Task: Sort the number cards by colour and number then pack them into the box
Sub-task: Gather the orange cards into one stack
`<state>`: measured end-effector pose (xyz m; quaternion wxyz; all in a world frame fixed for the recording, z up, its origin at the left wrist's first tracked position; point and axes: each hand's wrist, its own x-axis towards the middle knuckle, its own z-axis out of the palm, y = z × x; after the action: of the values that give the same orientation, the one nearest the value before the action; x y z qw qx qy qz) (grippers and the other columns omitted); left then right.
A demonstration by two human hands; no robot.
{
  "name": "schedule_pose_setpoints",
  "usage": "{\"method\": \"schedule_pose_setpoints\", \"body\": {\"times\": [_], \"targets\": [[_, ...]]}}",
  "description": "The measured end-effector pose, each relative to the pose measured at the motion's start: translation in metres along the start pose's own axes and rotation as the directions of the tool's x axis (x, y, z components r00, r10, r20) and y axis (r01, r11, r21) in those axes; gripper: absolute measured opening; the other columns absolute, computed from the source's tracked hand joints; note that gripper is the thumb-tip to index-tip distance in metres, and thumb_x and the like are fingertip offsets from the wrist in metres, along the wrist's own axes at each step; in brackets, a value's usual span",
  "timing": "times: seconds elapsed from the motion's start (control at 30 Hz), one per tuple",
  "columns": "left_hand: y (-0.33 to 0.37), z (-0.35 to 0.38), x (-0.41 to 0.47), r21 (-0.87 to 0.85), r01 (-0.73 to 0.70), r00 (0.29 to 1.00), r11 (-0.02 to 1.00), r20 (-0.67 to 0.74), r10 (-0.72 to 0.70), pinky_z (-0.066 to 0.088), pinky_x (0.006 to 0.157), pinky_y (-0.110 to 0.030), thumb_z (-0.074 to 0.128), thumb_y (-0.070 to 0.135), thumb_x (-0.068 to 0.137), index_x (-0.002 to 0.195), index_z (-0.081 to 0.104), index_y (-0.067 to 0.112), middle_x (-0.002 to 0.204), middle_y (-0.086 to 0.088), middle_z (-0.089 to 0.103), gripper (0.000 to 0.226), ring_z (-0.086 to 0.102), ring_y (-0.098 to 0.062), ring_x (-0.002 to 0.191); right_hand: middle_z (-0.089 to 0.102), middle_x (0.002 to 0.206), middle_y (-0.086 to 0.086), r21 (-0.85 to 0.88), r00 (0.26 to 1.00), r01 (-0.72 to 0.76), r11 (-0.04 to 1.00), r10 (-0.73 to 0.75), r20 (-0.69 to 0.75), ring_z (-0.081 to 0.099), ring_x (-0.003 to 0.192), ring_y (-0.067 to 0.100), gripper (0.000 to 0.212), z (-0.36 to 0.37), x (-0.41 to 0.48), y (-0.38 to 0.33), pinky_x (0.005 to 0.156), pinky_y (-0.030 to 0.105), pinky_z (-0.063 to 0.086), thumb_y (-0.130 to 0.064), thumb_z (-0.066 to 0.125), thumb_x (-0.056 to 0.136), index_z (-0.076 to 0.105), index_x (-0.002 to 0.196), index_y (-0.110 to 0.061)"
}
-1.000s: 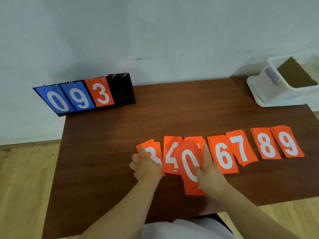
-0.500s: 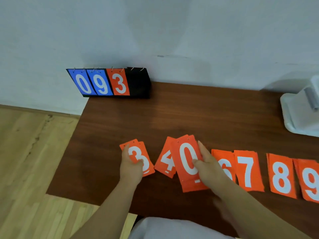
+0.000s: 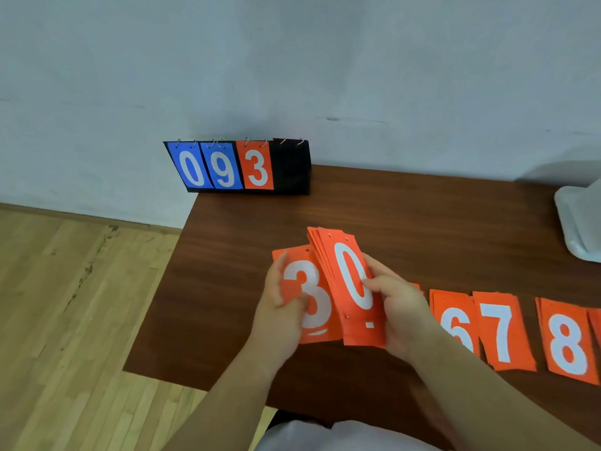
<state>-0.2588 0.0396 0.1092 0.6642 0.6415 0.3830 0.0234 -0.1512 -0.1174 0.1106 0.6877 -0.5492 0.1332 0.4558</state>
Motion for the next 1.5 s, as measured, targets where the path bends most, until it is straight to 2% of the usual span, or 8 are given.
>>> {"method": "schedule_pose_setpoints", "body": {"times": [0.17,0.3,0.63,0.77,0.97,1.07,1.2,1.5], "targets": [[0.022,-0.011,-0.007,-0.004,-0.142,0.984,0.99,0.109,0.141,0.057,0.097,-0.038,0.048,0.047,0.102,0.141,0.029,0.062,0.13,0.033,0.048,0.046,0.059,-0.005,0.119,0.077,0.109,-0.007,-0.139,0.981,0.171,0.975,-0.182,-0.067,0.075,0.099,0.019,0.041,0.035,-0.005,0.01,0.088,0.046,0.06,-0.008,0.044,0.103,0.064,0.124,-0.038],[0.028,-0.021,-0.006,-0.066,-0.155,0.962,0.986,0.216,0.166,0.058,0.082,-0.018,0.041,0.054,0.095,0.144,0.026,0.058,0.125,0.035,0.052,0.051,0.061,0.01,0.111,0.072,0.121,-0.012,-0.261,0.953,0.226,0.939,-0.268,-0.138,0.072,0.108,0.015,0.042,0.055,-0.008,0.025,0.097,0.049,0.057,-0.021,0.049,0.104,0.055,0.139,-0.044],[0.016,-0.018,0.011,0.138,-0.145,0.906,0.98,0.416,0.076,0.056,0.097,-0.031,0.049,0.041,0.104,0.153,0.012,0.06,0.143,0.027,0.045,0.064,0.057,-0.005,0.122,0.064,0.131,-0.019,-0.355,0.882,0.29,0.889,-0.392,-0.261,0.067,0.113,0.007,0.05,0.057,-0.026,0.046,0.094,0.033,0.058,-0.02,0.05,0.106,0.042,0.144,-0.051],[-0.009,-0.001,0.032,0.283,-0.075,0.953,0.956,0.303,-0.015,0.054,0.074,-0.018,0.053,0.034,0.105,0.156,0.025,0.044,0.121,0.011,0.06,0.059,0.065,-0.007,0.102,0.055,0.13,-0.019,-0.432,0.835,0.197,0.88,-0.381,-0.397,0.059,0.111,0.005,0.053,0.033,-0.029,0.048,0.058,0.012,0.054,-0.024,0.047,0.107,0.03,0.15,-0.051],[-0.059,0.037,0.075,0.687,-0.023,0.967,0.726,0.199,-0.158,0.05,0.089,-0.03,0.067,0.037,0.094,0.155,0.036,0.027,0.139,-0.005,0.055,0.07,0.058,-0.022,0.123,0.043,0.155,-0.007,-0.548,0.724,0.067,0.834,-0.419,-0.548,0.044,0.142,0.021,0.055,-0.022,-0.043,0.056,0.113,0.041,0.041,-0.028,0.044,0.107,0.024,0.158,-0.036],[-0.074,0.057,0.086,0.817,-0.052,0.978,0.574,0.157,-0.134,0.046,0.108,-0.042,0.071,0.042,0.089,0.159,0.027,0.024,0.151,-0.009,0.04,0.084,0.046,-0.03,0.136,0.039,0.158,-0.006,-0.547,0.74,0.029,0.837,-0.385,-0.551,0.042,0.144,0.025,0.056,-0.045,-0.05,0.059,0.11,0.045,0.046,-0.028,0.045,0.107,0.024,0.159,-0.035],[-0.087,0.086,0.071,0.888,-0.046,0.996,0.457,0.076,-0.048,0.044,0.106,-0.041,0.077,0.043,0.084,0.16,0.012,0.025,0.15,-0.008,0.034,0.101,0.04,-0.03,0.136,0.042,0.156,-0.008,-0.534,0.786,-0.025,0.845,-0.313,-0.532,0.047,0.14,0.025,0.057,-0.075,-0.06,0.052,0.102,0.043,0.051,-0.034,0.047,0.107,0.023,0.158,-0.039],[-0.096,0.103,0.053,0.769,0.116,0.993,0.628,-0.067,-0.101,0.049,0.102,-0.05,0.085,0.029,0.081,0.158,-0.004,0.041,0.144,-0.011,0.041,0.118,0.054,-0.033,0.128,0.04,0.157,-0.004,-0.558,0.868,-0.083,0.825,-0.215,-0.447,0.045,0.141,0.028,0.057,-0.137,-0.069,0.036,0.109,0.049,0.044,-0.032,0.046,0.107,0.022,0.158,-0.041]]}}
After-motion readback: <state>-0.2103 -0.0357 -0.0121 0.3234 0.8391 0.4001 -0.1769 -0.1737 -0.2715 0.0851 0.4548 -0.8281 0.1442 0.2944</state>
